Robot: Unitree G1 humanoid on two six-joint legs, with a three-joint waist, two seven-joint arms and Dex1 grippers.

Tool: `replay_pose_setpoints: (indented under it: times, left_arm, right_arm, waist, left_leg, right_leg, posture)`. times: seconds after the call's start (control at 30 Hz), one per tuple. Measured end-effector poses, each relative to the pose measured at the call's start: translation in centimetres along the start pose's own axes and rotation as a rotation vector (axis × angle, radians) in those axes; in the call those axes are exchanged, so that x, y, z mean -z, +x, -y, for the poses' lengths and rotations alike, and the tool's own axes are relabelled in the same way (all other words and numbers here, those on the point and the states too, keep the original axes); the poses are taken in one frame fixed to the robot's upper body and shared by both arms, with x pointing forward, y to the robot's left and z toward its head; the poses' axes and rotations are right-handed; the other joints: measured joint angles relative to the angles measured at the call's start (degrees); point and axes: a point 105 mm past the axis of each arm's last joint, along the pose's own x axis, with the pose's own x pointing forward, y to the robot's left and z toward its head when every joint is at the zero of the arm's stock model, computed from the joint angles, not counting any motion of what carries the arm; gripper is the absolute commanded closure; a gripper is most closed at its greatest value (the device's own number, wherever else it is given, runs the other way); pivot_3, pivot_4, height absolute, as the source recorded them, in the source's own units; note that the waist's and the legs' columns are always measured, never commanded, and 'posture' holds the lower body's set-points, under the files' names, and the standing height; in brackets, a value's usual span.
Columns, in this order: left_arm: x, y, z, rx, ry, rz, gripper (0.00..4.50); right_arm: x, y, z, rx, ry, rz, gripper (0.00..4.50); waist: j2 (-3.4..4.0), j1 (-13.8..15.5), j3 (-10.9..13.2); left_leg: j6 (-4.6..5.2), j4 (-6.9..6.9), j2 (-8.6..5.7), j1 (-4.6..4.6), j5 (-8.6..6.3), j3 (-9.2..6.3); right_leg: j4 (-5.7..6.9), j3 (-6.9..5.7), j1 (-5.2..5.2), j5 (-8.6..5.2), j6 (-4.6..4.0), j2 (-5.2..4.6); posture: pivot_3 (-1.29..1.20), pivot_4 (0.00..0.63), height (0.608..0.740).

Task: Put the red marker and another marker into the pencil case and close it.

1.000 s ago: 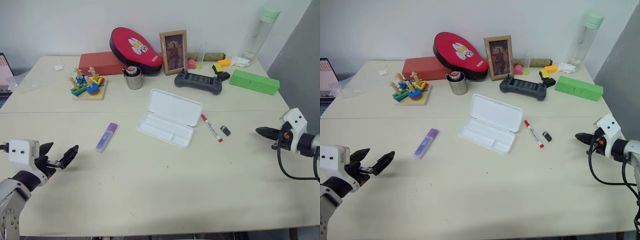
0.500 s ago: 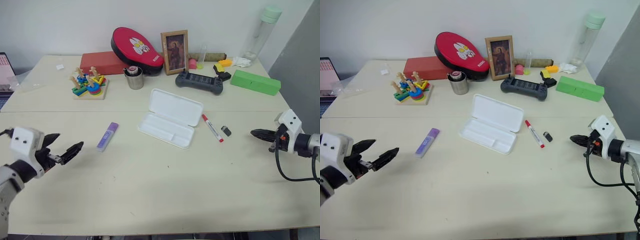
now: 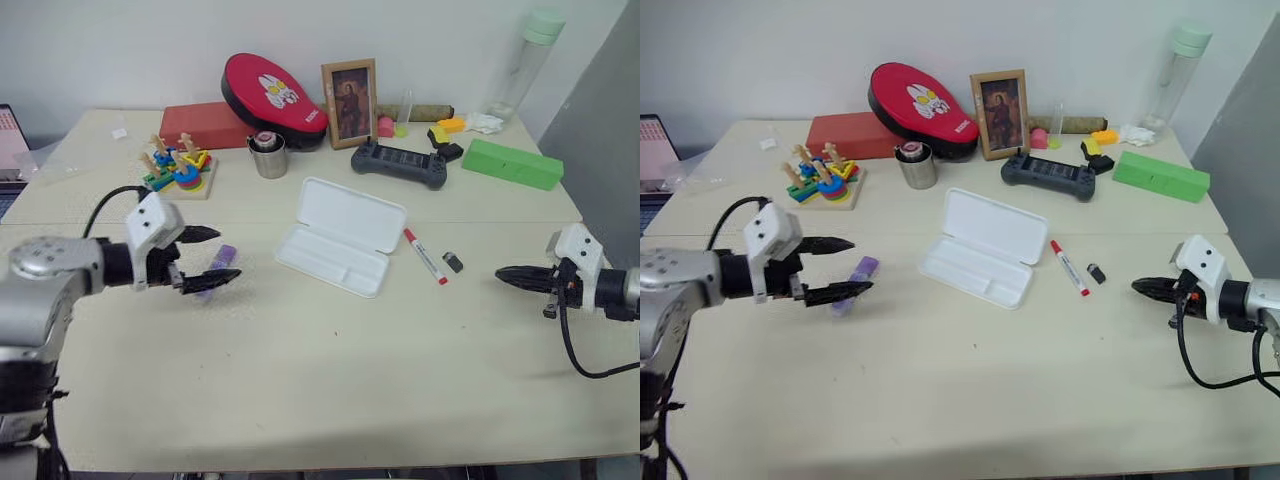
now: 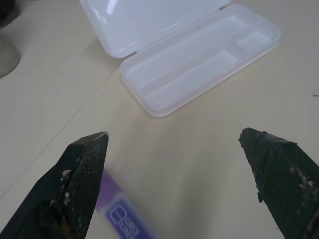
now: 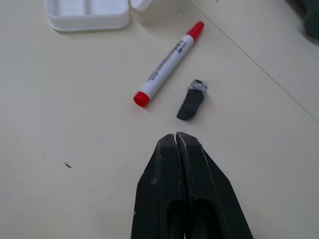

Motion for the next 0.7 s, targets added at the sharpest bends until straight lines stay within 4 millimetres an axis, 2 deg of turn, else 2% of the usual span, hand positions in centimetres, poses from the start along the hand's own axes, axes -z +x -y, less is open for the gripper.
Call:
replay_pose_setpoints:
  times: [0.07, 0.17, 0.43, 0.7]
  left_arm:
    - [0.2, 1.2, -0.3, 0.041, 0.014, -0.008, 0.0]
    - [0.2, 3.6, -0.4, 0.119, 0.053, -0.017, 0.0]
    - [-0.1, 7.2, -0.3, 0.256, 0.14, -0.036, 0.0]
    - [0.5, 8.6, 0.4, 0.382, 0.206, -0.091, 0.0]
  right_arm:
    - [-0.3, 0.0, -0.5, -0.016, -0.006, 0.005, 4.49]
    - [-2.4, 0.5, -1.8, -0.064, -0.061, 0.051, 4.49]
    - [-5.4, 1.7, -4.0, -0.141, -0.104, 0.138, 4.49]
    - [-6.7, 2.7, -5.6, -0.195, -0.107, 0.177, 4.49]
  waist:
    - [0.0, -0.07, 0.0]
    - [0.0, -0.1, 0.0]
    - [0.0, 0.01, 0.0]
    - [-0.01, -0.02, 0.0]
  left_leg:
    - [0.0, 0.0, 0.0, 0.0, 0.0, -0.01]
    - [0.0, 0.03, 0.0, -0.03, 0.0, -0.03]
    - [0.01, 0.07, -0.01, -0.09, 0.01, -0.08]
    - [0.01, 0.07, -0.01, -0.13, 0.01, -0.11]
  right_leg:
    - [0.02, -0.01, 0.0, 0.0, 0.0, 0.0]
    - [0.03, -0.03, 0.01, 0.0, 0.0, 0.01]
    - [0.04, -0.1, 0.01, 0.01, 0.01, 0.01]
    - [0.02, -0.13, 0.0, 0.0, 0.01, 0.0]
  posture:
    - [0.0, 0.15, 0.74]
    - [0.0, 0.15, 0.74]
    - [0.0, 0.15, 0.74]
    - [0.0, 0.15, 0.74]
